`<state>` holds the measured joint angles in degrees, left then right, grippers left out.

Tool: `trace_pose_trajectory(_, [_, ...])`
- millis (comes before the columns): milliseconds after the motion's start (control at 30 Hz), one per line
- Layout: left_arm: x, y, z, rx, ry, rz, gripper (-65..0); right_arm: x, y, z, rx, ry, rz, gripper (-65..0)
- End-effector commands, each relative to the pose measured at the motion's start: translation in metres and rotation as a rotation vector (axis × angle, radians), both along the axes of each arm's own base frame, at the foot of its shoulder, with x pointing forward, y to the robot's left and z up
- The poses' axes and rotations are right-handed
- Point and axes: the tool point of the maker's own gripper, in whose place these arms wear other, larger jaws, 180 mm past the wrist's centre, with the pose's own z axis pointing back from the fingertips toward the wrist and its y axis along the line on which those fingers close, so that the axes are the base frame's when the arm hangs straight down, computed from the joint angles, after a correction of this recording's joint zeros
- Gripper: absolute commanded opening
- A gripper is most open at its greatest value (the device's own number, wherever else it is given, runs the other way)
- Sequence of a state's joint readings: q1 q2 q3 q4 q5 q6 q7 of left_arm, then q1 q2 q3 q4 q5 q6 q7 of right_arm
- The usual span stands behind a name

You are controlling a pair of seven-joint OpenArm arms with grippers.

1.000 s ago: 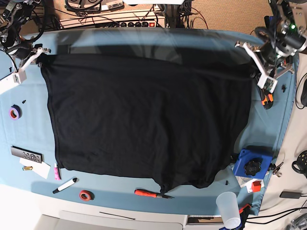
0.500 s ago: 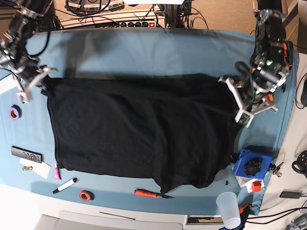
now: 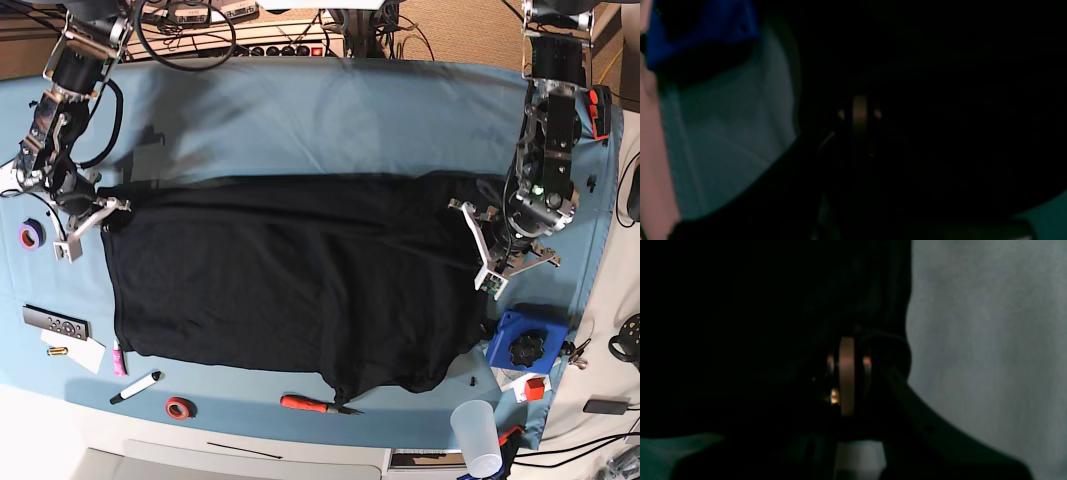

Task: Layout the t-shirt on the table in an organized manner, then fold the t-shirt properly
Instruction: 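Drag the held shirt edge back toward the shirt's middle with both grippers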

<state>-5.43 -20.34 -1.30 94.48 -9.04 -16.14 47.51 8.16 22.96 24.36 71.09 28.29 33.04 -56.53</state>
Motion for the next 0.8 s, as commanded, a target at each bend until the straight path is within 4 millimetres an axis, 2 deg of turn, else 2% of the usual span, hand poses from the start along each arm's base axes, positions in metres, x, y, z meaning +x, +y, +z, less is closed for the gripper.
trace_pose_trajectory(0, [0.012, 0.004, 0.014, -0.005, -0.049, 0.005, -65.0, 0.016, -0.011, 0.023, -0.023, -0.072, -0.007, -65.0])
trace_pose_trajectory(167, [0.018, 0.000, 0.016, -0.049, -0.080, -0.001, -65.0, 0.030, -0.004, 0.030, -0.016, -0.129, -0.004, -65.0])
trace_pose_trajectory(400, [0.025, -0.010, 0.022, -0.061, -0.105, -0.027, -65.0, 0.039, 0.000, 0.028, -0.079, -0.189, -0.008, -65.0])
trace_pose_trajectory(767, [0.032, -0.005, 0.026, -0.078, -0.140, 0.020, -65.0, 0.066, -0.011, 0.062, -0.150, -0.335, -0.039, -65.0])
